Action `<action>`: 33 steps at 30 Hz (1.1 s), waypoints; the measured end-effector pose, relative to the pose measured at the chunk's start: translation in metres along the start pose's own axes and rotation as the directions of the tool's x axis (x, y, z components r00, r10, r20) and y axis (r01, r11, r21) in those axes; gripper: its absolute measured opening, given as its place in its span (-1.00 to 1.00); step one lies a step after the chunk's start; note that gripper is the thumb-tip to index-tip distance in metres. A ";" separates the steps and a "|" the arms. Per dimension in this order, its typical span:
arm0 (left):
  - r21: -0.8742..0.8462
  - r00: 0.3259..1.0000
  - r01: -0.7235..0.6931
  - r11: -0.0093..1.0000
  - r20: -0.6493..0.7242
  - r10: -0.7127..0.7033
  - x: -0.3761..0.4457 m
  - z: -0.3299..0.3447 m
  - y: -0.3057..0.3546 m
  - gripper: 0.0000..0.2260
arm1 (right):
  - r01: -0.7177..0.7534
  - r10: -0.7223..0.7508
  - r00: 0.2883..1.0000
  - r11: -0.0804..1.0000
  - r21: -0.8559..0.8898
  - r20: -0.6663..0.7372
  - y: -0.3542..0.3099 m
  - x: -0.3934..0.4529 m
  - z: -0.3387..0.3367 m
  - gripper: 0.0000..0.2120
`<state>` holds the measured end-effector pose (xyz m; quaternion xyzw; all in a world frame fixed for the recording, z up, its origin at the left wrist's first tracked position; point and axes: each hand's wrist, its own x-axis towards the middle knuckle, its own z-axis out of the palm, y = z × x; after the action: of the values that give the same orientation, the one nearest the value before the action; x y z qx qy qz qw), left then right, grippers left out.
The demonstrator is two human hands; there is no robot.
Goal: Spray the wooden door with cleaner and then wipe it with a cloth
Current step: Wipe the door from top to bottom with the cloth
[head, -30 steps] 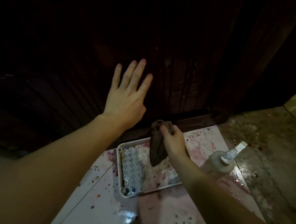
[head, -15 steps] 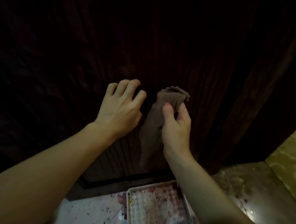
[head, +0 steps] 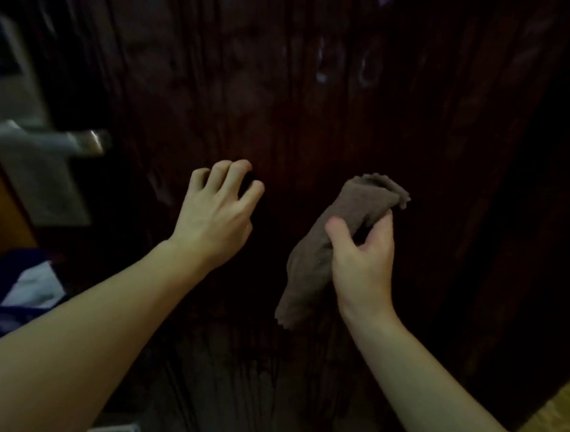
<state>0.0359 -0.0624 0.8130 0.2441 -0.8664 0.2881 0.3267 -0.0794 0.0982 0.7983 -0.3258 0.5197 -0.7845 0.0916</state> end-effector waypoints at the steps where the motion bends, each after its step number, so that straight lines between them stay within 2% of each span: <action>1: 0.018 1.000 0.006 1.000 -0.018 -0.006 0.017 -0.017 -0.018 -0.49 | 0.022 -0.022 1.000 1.000 -0.003 0.010 -0.024 0.011 0.012 -0.55; 5: 0.095 0.998 0.009 0.995 -0.060 -0.003 0.066 -0.069 -0.085 -0.23 | 0.095 -0.093 0.994 0.995 -0.037 0.058 -0.100 0.044 0.062 -0.52; 8: 0.161 0.997 0.011 0.987 -0.078 0.001 0.090 -0.096 -0.127 -0.05 | 0.155 -0.151 0.985 0.987 -0.046 0.080 -0.140 0.062 0.101 -0.58; 10: 0.153 0.993 0.002 0.988 -0.115 0.016 0.102 -0.111 -0.151 -0.11 | 0.219 -0.214 0.973 0.974 -0.055 0.086 -0.162 0.072 0.127 -0.60; 14: 0.158 0.974 -0.033 0.987 -0.217 0.067 0.124 -0.136 -0.196 -0.37 | 0.324 -0.322 0.946 0.944 -0.065 0.039 -0.196 0.088 0.171 -0.62; 21: 0.195 0.941 0.001 0.981 -0.332 0.065 0.150 -0.170 -0.258 -0.54 | 0.463 -0.451 0.886 0.867 -0.183 0.106 -0.237 0.112 0.229 -0.70; 23: 0.202 0.931 0.013 0.979 -0.361 0.062 0.154 -0.177 -0.271 -0.58 | 0.525 -0.498 0.851 0.803 -0.281 0.168 -0.252 0.118 0.244 -0.74; 26: 0.193 0.922 0.026 0.981 -0.383 0.051 0.160 -0.186 -0.291 -0.58 | 0.618 -0.550 0.786 0.670 -0.412 0.283 -0.272 0.121 0.272 -0.92; 29: 0.193 0.909 0.012 0.981 -0.411 0.070 0.165 -0.190 -0.306 -0.50 | 0.701 -0.586 0.710 0.534 -0.473 0.391 -0.284 0.124 0.308 -0.83; 30: 0.191 0.902 0.007 0.982 -0.425 0.077 0.166 -0.192 -0.310 -0.46 | 0.729 -0.614 0.676 0.479 -0.489 0.407 -0.286 0.125 0.321 -0.78; 33: 0.176 0.883 0.019 0.984 -0.465 0.067 0.170 -0.196 -0.324 -0.40 | 0.825 -0.741 0.501 0.254 -0.504 0.446 -0.285 0.136 0.356 -0.74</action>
<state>0.2039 -0.2046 1.1654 0.1842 -0.7357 0.4178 0.5002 0.0877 -0.1104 1.1918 -0.5938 0.5229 -0.4606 -0.4023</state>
